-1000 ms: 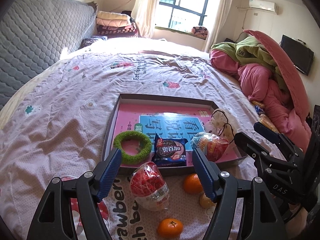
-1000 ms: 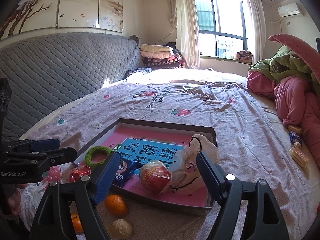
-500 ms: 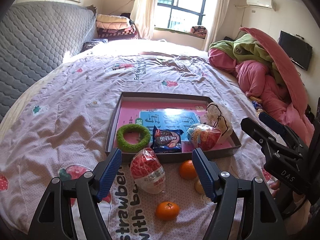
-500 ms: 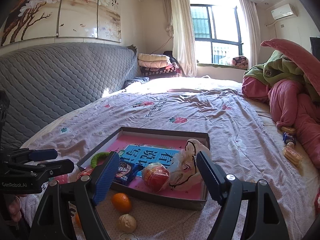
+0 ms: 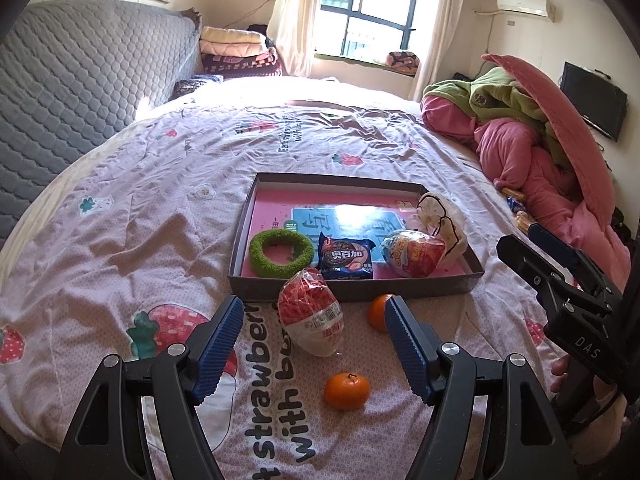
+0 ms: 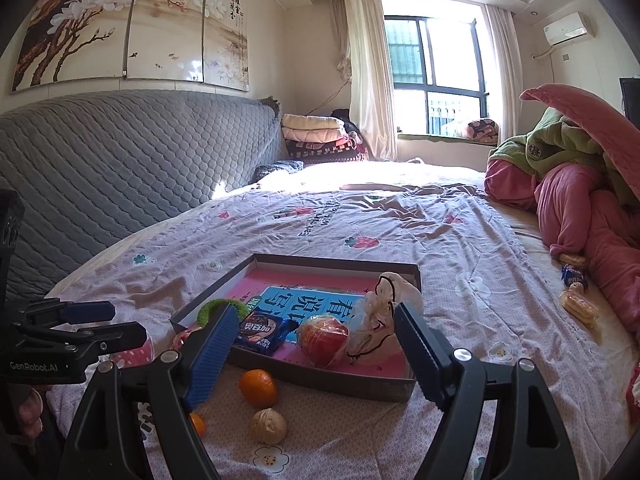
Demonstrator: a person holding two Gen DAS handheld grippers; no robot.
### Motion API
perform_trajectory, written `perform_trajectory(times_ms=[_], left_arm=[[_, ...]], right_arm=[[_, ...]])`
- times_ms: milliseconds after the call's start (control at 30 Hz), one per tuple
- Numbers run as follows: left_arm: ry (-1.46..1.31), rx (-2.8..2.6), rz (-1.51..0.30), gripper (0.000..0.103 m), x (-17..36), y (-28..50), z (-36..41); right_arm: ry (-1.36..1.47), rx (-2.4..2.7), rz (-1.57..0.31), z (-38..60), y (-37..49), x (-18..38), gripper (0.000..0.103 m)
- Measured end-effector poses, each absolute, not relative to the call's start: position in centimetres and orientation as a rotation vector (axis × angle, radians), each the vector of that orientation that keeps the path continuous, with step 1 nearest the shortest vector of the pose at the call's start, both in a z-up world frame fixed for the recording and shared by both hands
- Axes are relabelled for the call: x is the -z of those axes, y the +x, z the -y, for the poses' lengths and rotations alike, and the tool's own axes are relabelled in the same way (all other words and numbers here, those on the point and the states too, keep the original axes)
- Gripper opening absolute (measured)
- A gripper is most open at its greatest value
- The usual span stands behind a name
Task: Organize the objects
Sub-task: 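Withdraw both tools from tray toward the oranges and round bun on bed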
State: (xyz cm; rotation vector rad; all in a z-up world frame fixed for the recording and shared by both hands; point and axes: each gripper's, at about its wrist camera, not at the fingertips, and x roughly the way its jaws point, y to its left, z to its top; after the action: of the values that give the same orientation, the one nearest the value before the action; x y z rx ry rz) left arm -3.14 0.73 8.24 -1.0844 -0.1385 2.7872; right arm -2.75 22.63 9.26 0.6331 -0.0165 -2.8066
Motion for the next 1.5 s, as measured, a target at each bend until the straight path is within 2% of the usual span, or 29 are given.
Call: perform_trajectory(times_ms=[833, 1500], left_arm=[[-1.221, -2.723, 0.089, 0.075, -4.9, -1.7, -1.2], [-1.338, -2.63, -0.029, 0.075, -1.8, -1.0, -3.5]], right_arm=[[0.788, 2.77, -0.027, -22.0, -1.2, -7.0, 0.08], [0.944, 2.724, -0.081, -21.6, -2.3, -4.8, 0.08]])
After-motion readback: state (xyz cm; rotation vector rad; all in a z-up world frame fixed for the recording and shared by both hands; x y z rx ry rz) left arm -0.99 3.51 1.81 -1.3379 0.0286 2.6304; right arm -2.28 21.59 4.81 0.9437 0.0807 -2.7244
